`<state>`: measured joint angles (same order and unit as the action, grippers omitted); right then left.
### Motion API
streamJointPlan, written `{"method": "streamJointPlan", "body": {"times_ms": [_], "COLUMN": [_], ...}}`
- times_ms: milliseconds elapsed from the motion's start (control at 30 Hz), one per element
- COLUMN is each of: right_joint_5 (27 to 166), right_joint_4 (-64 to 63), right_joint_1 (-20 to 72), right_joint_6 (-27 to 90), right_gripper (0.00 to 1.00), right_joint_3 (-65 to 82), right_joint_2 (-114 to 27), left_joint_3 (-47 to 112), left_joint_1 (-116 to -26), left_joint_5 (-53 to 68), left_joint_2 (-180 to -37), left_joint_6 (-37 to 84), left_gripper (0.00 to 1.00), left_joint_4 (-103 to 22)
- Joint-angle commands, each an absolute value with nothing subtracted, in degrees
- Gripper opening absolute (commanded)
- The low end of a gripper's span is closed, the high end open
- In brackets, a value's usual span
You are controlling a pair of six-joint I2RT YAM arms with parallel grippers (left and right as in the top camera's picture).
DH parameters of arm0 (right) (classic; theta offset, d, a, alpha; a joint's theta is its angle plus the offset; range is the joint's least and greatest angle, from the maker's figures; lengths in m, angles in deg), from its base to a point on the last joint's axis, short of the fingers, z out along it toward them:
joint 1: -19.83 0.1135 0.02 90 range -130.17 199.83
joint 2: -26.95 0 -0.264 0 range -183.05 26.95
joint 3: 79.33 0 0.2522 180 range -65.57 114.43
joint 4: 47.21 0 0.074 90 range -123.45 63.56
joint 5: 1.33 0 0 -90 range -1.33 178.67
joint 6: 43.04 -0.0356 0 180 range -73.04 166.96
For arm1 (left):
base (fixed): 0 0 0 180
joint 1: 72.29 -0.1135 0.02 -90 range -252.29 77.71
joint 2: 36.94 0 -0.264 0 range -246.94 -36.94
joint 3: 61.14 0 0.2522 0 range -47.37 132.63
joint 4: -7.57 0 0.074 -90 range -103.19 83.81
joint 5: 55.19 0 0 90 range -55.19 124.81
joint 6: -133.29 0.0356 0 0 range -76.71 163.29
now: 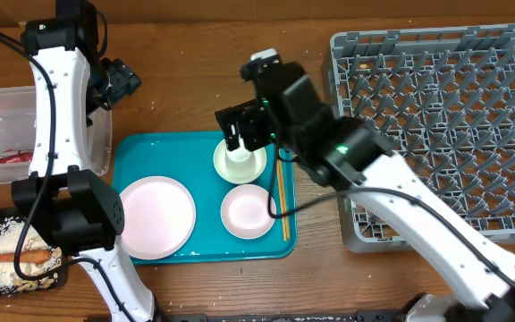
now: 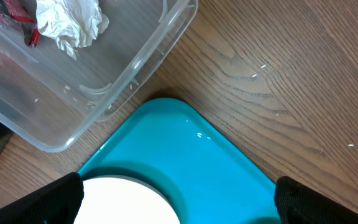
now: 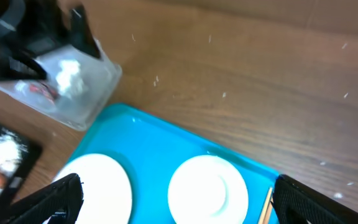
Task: Sort waste into correct bins and load items into the dishwasher
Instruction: 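Lift the right arm and move it over the white cup, then lower the right gripper onto the white cup on the saucer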
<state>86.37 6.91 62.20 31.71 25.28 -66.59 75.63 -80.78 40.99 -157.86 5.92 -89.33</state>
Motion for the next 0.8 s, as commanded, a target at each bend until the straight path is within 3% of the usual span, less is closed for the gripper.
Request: {"method": "streamJointPlan", "body": {"times_ms": [0,433,767], "right_joint_5": [88.4,90.0,83.5], "right_joint_4": [5.9,8.4,7.8], "right_joint_1": [62.3,63.0,66.0], "right_joint_6": [32.0,28.9,28.9], "right_gripper": [1.00,0.97,0.97], "right_joint_3": [26.3,26.3,26.3], "right_joint_2": [-72.4,-88.4,-92.3], "left_joint_3": [76.1,76.1,76.1], "left_joint_1": [-80.6,-80.6,-80.6], "left_joint_5": [41.2,41.2,41.2], "left_joint_2": [-157.6,-157.6,-157.6], "left_joint_6": [5.6,5.6,5.6], "left_gripper": [1.00,1.00,1.00], "left_joint_4": [-89.5,-89.5,-89.5]}}
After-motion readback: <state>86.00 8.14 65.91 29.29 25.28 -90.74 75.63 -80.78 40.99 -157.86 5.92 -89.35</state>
